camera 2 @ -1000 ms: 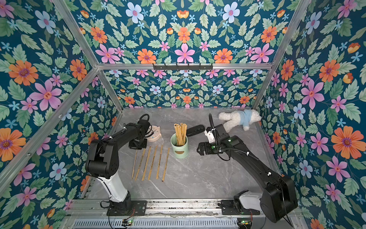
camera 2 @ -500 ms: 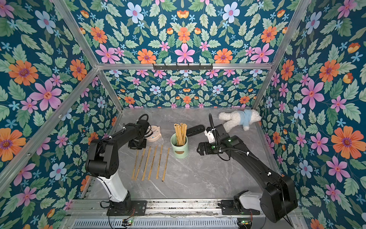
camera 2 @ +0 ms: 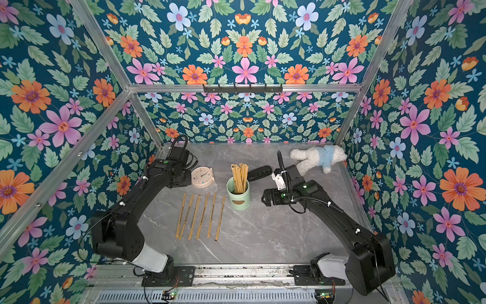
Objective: Take the straws out of the storage container
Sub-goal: Place the straw at the center of the board, then pick up the straw from the container.
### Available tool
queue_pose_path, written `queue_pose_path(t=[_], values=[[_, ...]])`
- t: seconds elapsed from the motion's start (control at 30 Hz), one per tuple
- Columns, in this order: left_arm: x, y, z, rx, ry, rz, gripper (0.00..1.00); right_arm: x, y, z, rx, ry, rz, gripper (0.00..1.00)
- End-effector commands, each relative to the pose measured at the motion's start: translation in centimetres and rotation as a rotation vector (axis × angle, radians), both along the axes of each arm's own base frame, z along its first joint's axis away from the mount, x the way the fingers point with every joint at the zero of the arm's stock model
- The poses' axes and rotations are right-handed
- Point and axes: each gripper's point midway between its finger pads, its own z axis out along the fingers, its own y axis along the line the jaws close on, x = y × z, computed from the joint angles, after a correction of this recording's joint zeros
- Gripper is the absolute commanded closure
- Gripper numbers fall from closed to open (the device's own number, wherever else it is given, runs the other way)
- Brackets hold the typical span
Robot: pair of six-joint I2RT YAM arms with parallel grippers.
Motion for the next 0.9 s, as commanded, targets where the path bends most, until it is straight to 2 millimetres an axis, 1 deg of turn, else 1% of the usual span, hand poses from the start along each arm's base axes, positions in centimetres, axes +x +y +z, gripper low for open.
queue_pose_path(t=[0.0, 0.07, 0.13, 0.2, 0.3, 0.43, 0.63, 0.87], values=[[0.6, -5.2, 3.8, -0.212, -0.165, -0.103, 0.73, 0.3, -0.4, 0.4, -0.015, -0.025, -0.017, 0.01], [0.0, -8.6, 5.5, -0.276, -0.252, -0.181, 0.71, 0.3, -0.5, 0.6, -0.015, -0.029, -0.022, 0.01], [-0.8, -11.7, 6.5, -0.331, -0.316, -0.251, 0.69, 0.3, -0.6, 0.9, -0.016, -0.038, -0.03, 0.01], [-1.3, -14.0, 6.3, -0.39, -0.342, -0.298, 0.7, 0.2, -0.7, 1.2, -0.014, -0.046, -0.034, 0.01], [-1.7, -15.9, 5.0, -0.446, -0.328, -0.328, 0.71, 0.0, -0.7, 1.3, -0.009, -0.047, -0.035, 0.01], [-1.9, -17.7, 4.0, -0.483, -0.325, -0.357, 0.71, 0.1, -0.8, 1.2, -0.011, -0.048, -0.039, 0.01], [-1.8, -19.6, 4.3, -0.524, -0.347, -0.393, 0.7, 0.3, -0.6, 0.3, -0.02, -0.025, -0.038, 0.01], [-1.0, -21.2, 3.5, -0.516, -0.327, -0.412, 0.7, 0.4, -0.5, 0.4, -0.014, -0.025, -0.034, 0.01]])
